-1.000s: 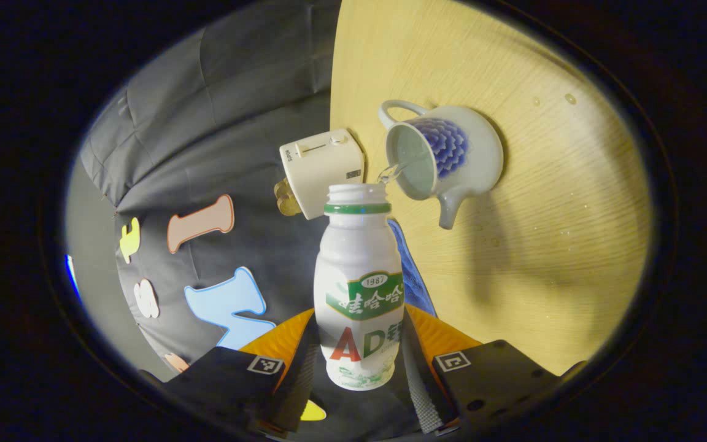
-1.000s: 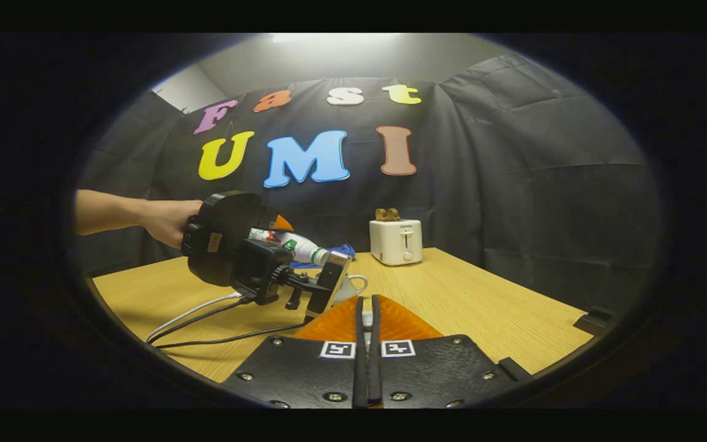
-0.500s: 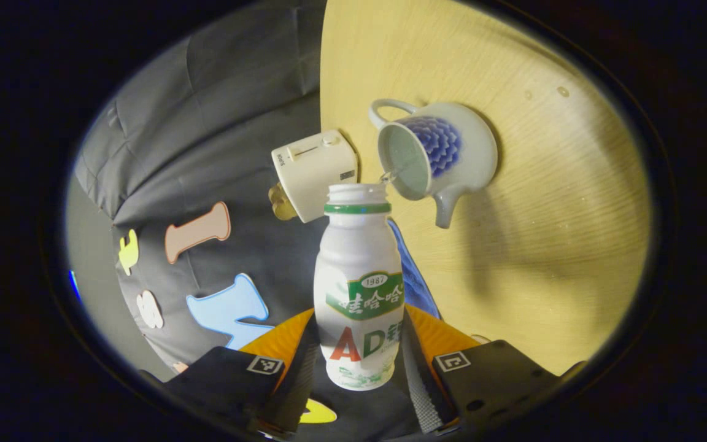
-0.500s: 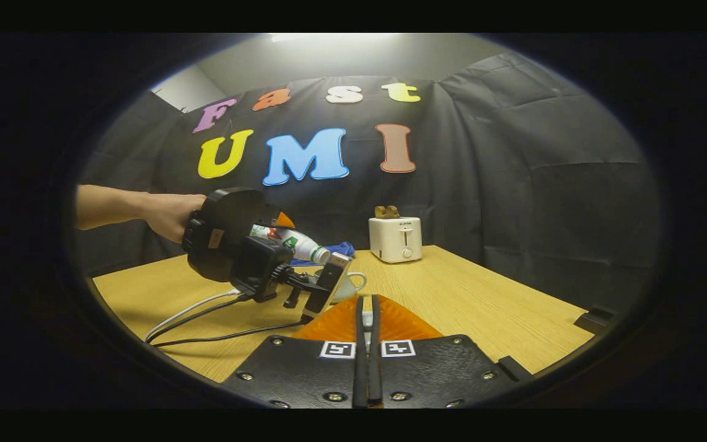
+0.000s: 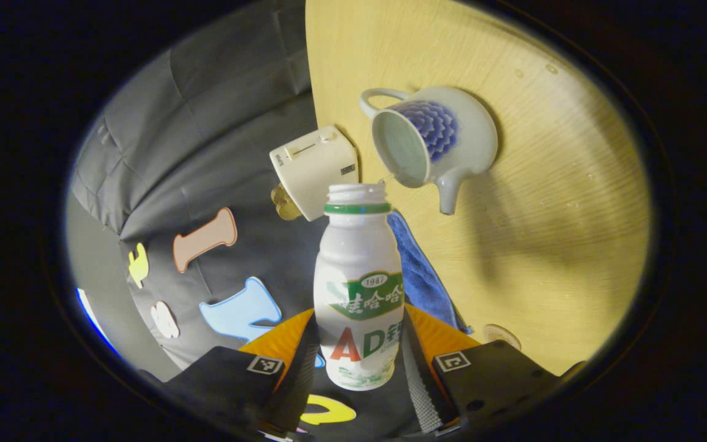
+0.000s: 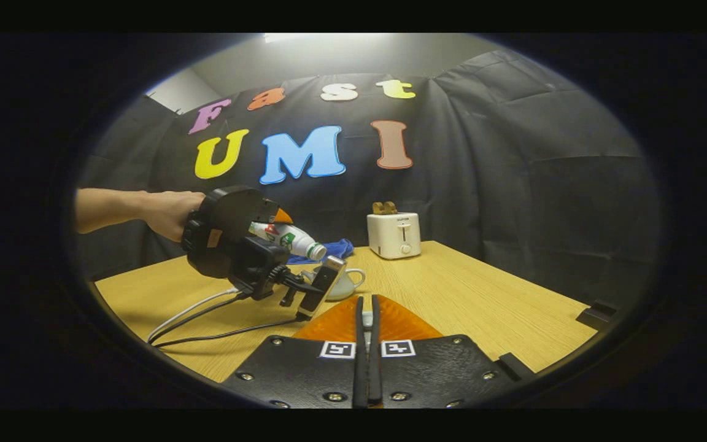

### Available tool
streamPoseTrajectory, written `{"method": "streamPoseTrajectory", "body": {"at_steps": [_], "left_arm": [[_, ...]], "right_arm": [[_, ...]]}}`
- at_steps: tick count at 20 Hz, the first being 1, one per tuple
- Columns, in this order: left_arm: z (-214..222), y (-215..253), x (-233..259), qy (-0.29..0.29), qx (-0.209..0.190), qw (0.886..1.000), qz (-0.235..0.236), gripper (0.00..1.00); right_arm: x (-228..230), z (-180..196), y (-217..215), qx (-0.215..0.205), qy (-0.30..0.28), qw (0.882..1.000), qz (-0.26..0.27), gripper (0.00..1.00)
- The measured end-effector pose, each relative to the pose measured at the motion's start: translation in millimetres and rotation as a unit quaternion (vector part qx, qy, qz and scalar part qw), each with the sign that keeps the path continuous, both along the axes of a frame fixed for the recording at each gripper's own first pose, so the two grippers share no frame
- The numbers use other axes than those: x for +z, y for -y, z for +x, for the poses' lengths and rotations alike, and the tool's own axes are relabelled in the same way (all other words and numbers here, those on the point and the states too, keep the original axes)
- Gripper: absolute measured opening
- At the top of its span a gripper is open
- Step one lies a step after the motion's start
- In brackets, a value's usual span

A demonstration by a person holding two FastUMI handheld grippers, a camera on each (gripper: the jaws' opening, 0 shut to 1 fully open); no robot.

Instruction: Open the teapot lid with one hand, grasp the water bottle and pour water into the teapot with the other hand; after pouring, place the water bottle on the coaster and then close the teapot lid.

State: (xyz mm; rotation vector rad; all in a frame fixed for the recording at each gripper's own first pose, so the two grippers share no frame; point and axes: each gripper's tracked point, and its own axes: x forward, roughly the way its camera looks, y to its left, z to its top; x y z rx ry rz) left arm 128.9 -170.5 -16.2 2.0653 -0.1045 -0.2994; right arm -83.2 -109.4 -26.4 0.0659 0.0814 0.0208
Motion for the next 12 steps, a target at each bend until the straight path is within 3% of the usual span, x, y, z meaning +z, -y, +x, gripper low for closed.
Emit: {"method": "streamPoseTrajectory", "body": {"at_steps": [12], "left_arm": [[-3.1,6.2,-0.1,-0.014,-0.010,1.000,0.010,0.75]], "right_arm": [[-6.5,-0.8,2.9,0.000,-0.013,1.000,0.017,0.01]]}}
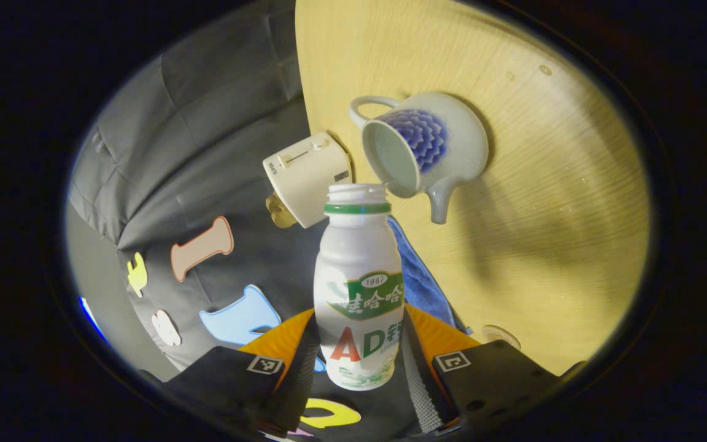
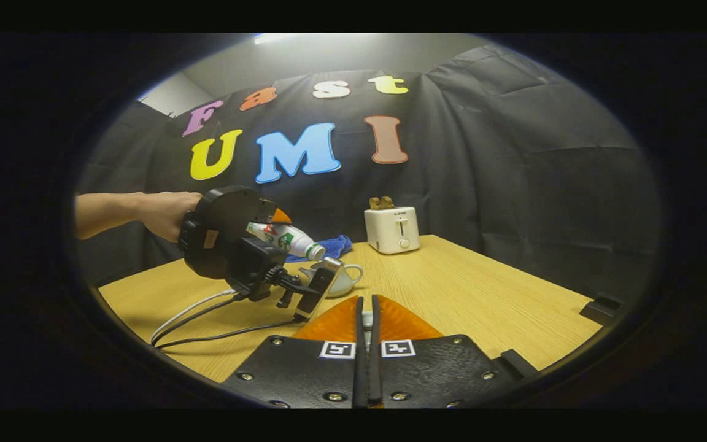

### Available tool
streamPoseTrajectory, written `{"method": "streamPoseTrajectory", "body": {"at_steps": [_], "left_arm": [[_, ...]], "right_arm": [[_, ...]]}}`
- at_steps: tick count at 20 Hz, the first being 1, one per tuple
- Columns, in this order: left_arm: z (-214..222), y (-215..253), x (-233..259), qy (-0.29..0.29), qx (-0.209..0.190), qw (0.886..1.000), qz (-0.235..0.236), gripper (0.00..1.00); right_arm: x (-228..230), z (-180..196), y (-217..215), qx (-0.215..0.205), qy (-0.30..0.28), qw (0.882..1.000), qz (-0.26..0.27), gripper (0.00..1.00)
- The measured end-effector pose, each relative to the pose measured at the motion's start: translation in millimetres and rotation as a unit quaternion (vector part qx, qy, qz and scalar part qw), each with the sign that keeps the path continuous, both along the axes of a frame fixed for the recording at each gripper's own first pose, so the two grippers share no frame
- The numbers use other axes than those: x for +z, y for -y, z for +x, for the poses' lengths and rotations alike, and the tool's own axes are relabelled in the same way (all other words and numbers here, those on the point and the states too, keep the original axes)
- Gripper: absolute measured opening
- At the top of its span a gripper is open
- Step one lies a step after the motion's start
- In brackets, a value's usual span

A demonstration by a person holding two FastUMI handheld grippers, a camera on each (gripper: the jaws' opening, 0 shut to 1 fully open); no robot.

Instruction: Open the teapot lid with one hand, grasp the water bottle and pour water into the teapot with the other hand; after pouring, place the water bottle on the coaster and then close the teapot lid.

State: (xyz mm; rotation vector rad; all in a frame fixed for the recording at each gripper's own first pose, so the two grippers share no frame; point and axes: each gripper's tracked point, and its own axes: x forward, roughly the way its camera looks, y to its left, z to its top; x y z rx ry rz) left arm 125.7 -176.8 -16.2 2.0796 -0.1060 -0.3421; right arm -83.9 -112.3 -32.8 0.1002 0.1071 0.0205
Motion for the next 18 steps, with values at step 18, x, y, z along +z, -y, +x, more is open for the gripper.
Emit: {"method": "streamPoseTrajectory", "body": {"at_steps": [18], "left_arm": [[23,-19,-14,-0.061,0.005,0.991,-0.117,0.75]], "right_arm": [[12,2,-14,0.003,-0.007,1.000,-0.020,0.01]]}}
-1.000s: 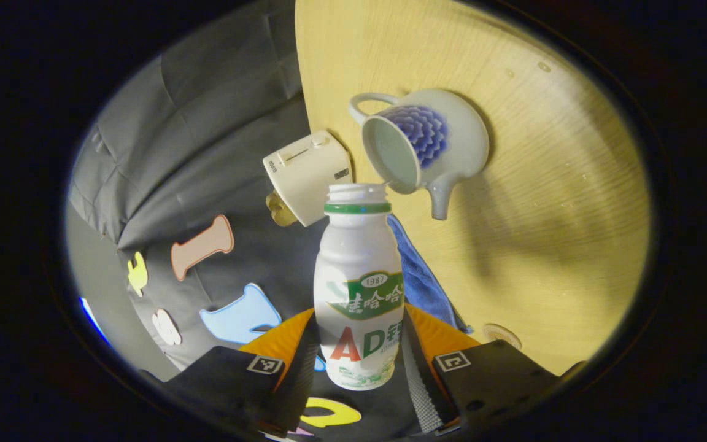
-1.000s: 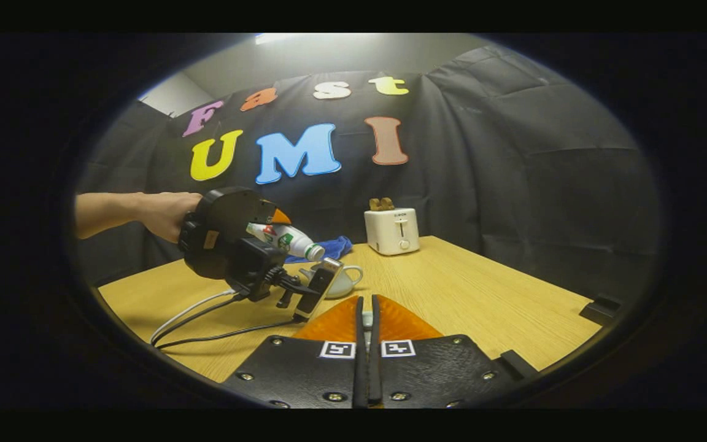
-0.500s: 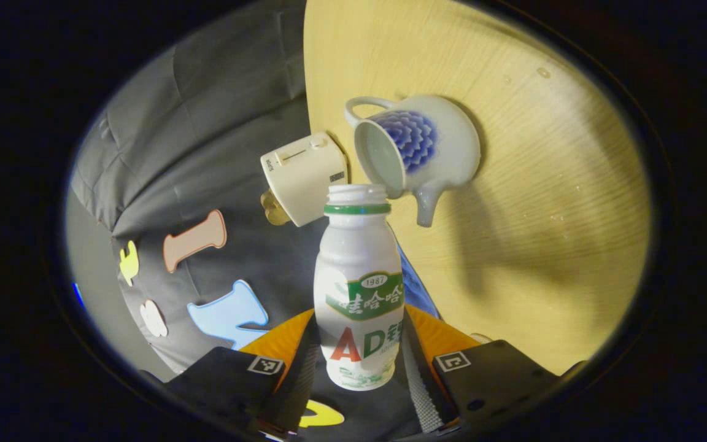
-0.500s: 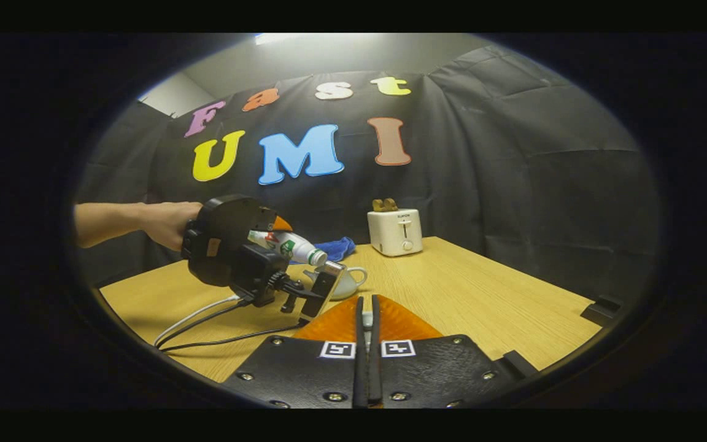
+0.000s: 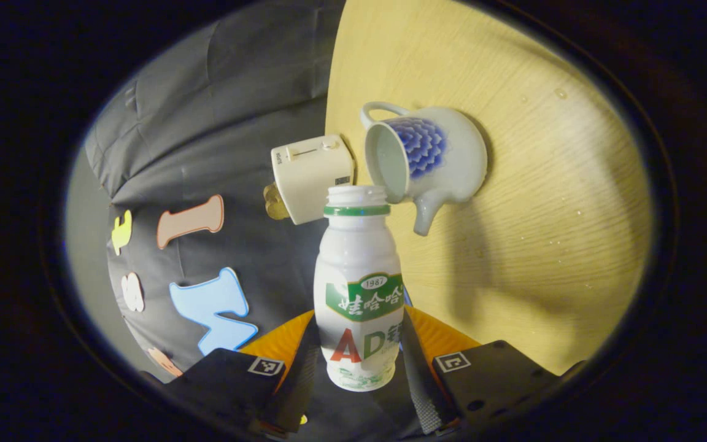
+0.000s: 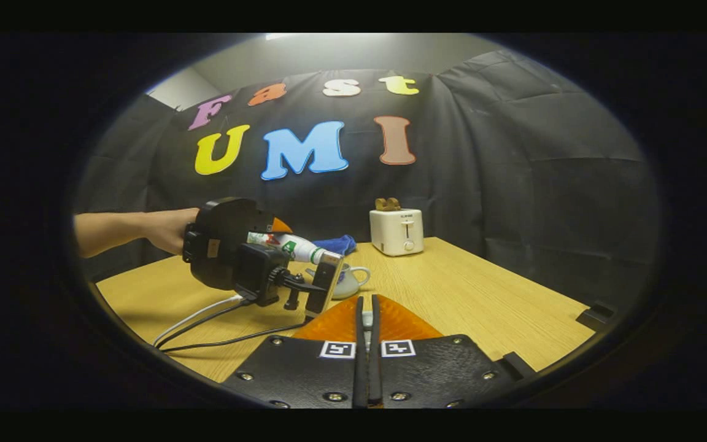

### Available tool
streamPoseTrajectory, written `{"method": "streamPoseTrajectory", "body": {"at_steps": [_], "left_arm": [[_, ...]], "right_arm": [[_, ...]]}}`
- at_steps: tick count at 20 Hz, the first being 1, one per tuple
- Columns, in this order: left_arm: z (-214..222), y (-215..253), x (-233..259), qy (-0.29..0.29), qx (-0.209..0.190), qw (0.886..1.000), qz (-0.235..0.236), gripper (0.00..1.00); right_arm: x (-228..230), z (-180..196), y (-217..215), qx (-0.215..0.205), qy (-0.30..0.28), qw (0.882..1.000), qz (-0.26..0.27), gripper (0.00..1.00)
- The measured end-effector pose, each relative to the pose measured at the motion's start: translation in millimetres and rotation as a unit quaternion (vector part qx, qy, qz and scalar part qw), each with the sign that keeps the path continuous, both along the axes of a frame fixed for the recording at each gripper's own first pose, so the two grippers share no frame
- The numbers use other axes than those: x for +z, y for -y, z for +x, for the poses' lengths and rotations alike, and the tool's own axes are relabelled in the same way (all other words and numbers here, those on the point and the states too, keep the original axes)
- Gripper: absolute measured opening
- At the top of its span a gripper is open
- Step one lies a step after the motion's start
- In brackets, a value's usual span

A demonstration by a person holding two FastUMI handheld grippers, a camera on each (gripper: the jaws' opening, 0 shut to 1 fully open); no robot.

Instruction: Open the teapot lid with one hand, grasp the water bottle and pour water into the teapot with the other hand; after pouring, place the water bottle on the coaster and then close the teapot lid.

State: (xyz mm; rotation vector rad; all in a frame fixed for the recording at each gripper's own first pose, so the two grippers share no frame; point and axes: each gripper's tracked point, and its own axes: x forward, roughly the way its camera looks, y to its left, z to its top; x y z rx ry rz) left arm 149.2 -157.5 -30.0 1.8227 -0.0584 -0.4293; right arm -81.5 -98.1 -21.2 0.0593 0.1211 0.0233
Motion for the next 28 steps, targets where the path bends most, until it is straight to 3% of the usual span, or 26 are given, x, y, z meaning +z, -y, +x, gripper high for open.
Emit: {"method": "streamPoseTrajectory", "body": {"at_steps": [2,3,4,6,9,12,16,22,25,28], "left_arm": [[1,-1,1,0.000,0.003,1.000,-0.016,0.75],[1,-1,-1,-0.002,0.005,1.000,-0.026,0.82],[2,-2,-4,-0.006,0.007,0.999,-0.043,0.75],[3,-7,-10,-0.023,0.017,0.996,-0.088,0.82],[-7,-27,-14,-0.049,0.038,0.985,-0.163,0.82],[-20,-45,-21,-0.071,0.059,0.965,-0.245,0.82],[-24,-53,-12,-0.103,0.077,0.914,-0.386,0.82],[-36,-79,-1,-0.113,0.101,0.845,-0.513,0.81],[-36,-92,12,-0.100,0.101,0.802,-0.580,0.81],[-36,-107,23,-0.092,0.096,0.762,-0.634,0.81]], "right_arm": [[0,0,-2,0.002,-0.003,1.000,0.001,0.01],[0,1,-3,0.003,-0.003,1.000,0.000,0.01],[1,2,-4,0.005,-0.003,1.000,-0.001,0.01],[4,4,-5,0.007,-0.001,1.000,-0.002,0.01],[3,8,-10,0.018,-0.003,1.000,-0.004,0.01],[8,20,-13,0.023,0.001,1.000,-0.014,0.01],[11,41,-21,0.034,-0.001,0.999,-0.014,0.01],[10,72,-33,0.041,-0.007,0.999,-0.010,0.01],[13,89,-38,0.044,-0.014,0.999,0.005,0.01],[16,104,-41,0.040,-0.007,0.999,-0.013,0.01]]}}
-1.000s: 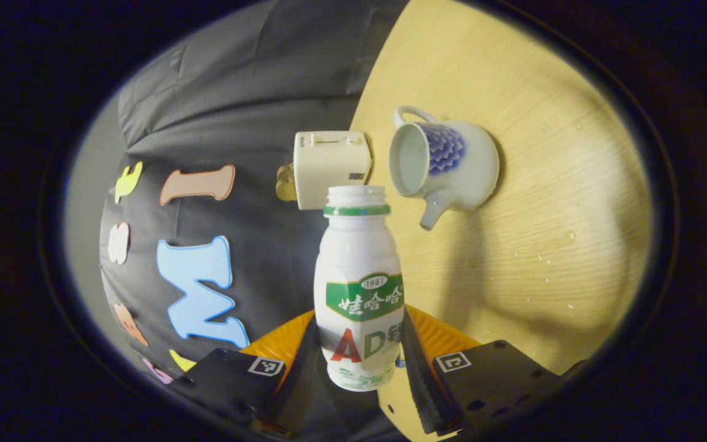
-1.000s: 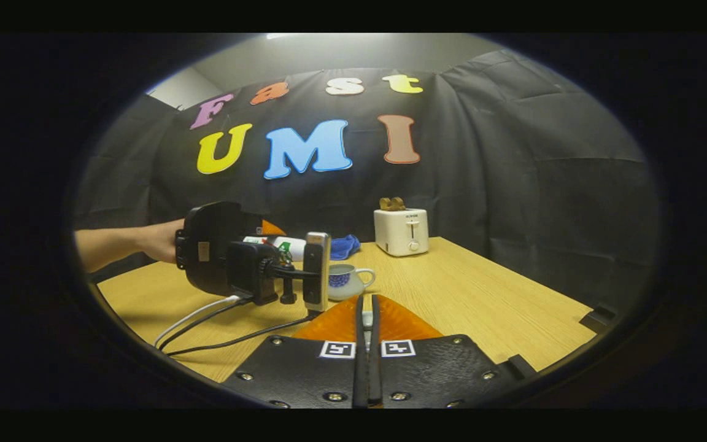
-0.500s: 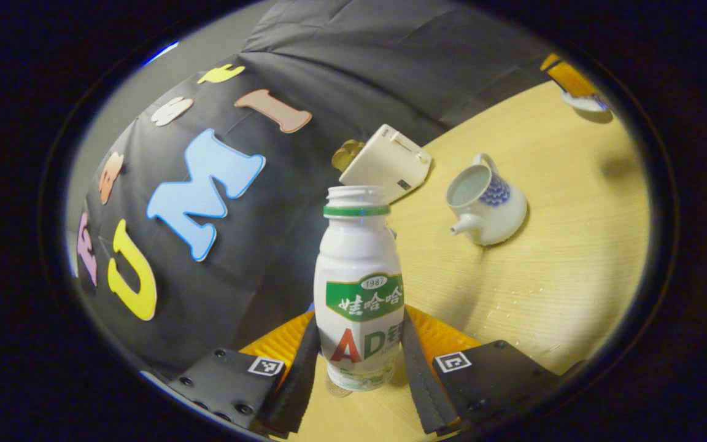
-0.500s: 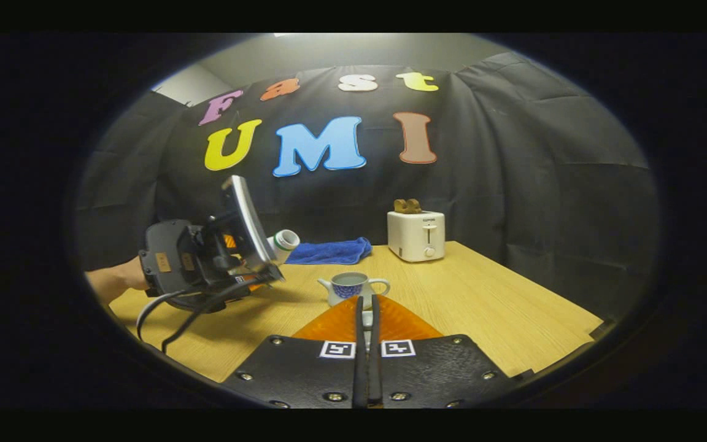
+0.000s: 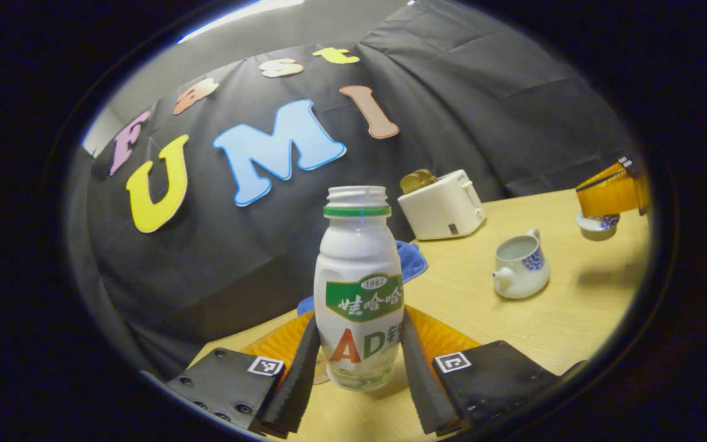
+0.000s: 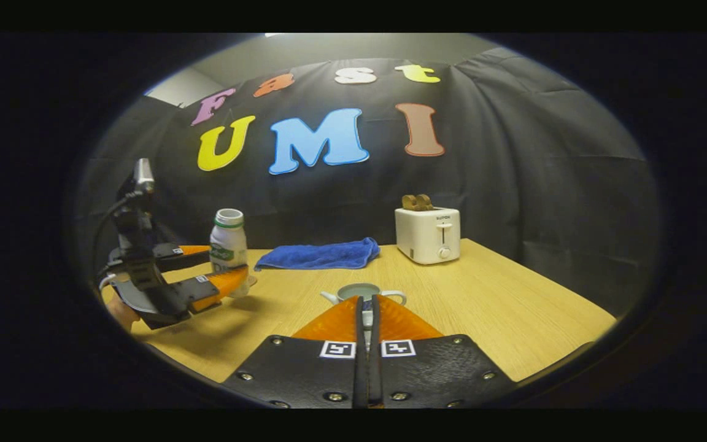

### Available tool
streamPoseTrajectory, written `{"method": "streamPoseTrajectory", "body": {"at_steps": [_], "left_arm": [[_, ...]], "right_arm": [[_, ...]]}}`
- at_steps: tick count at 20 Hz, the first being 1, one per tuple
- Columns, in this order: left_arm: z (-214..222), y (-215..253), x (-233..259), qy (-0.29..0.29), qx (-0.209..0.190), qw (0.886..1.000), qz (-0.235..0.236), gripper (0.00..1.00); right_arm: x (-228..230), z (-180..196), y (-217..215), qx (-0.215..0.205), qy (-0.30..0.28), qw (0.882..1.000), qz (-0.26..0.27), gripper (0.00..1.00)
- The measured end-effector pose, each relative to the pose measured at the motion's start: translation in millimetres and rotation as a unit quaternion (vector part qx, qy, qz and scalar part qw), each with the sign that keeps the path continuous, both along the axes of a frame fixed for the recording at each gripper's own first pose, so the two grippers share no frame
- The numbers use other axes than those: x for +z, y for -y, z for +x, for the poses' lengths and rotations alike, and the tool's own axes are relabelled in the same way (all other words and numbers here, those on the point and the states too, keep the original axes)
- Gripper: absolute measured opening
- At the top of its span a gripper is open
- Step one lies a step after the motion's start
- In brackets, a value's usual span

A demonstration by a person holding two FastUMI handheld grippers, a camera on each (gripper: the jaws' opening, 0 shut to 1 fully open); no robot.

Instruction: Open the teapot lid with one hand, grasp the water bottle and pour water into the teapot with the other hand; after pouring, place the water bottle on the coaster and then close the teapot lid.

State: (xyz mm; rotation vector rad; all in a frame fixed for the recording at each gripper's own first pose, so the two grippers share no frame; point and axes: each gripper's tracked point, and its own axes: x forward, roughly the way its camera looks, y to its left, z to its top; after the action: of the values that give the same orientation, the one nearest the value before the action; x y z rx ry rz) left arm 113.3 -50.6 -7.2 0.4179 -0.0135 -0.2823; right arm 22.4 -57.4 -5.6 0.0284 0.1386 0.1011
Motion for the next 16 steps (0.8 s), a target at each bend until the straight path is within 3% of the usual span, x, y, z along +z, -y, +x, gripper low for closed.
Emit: {"method": "streamPoseTrajectory", "body": {"at_steps": [1,2,3,4,5,9,10,12,14,16], "left_arm": [[0,-4,3,-0.001,0.000,1.000,-0.021,0.81],[1,-5,4,-0.004,-0.001,0.999,-0.042,0.75],[0,-7,5,-0.009,-0.004,0.998,-0.059,0.81],[-1,-11,7,-0.010,-0.007,0.997,-0.076,0.81],[-2,-15,7,-0.013,-0.009,0.996,-0.090,0.75],[8,-53,5,-0.020,0.032,0.991,-0.126,0.80],[9,-55,2,-0.027,0.035,0.989,-0.139,0.75],[7,-55,3,-0.042,0.026,0.984,-0.171,0.77],[6,-57,9,-0.035,0.024,0.984,-0.174,0.79],[7,-60,8,-0.035,0.028,0.985,-0.168,0.75]], "right_arm": [[3,6,-3,0.003,0.003,1.000,-0.003,0.01],[5,14,-4,0.004,0.004,1.000,-0.004,0.01],[8,22,-6,0.003,0.004,1.000,-0.003,0.01],[10,31,-9,0.002,0.008,1.000,-0.004,0.01],[12,38,-12,0.002,0.009,1.000,-0.007,0.01],[16,67,-26,0.006,0.015,1.000,-0.022,0.01],[15,73,-28,0.005,0.016,1.000,-0.025,0.01],[11,85,-28,0.001,0.015,1.000,-0.027,0.01],[5,96,-22,-0.012,0.013,1.000,-0.018,0.01],[-1,102,-22,-0.015,0.009,1.000,-0.015,0.01]]}}
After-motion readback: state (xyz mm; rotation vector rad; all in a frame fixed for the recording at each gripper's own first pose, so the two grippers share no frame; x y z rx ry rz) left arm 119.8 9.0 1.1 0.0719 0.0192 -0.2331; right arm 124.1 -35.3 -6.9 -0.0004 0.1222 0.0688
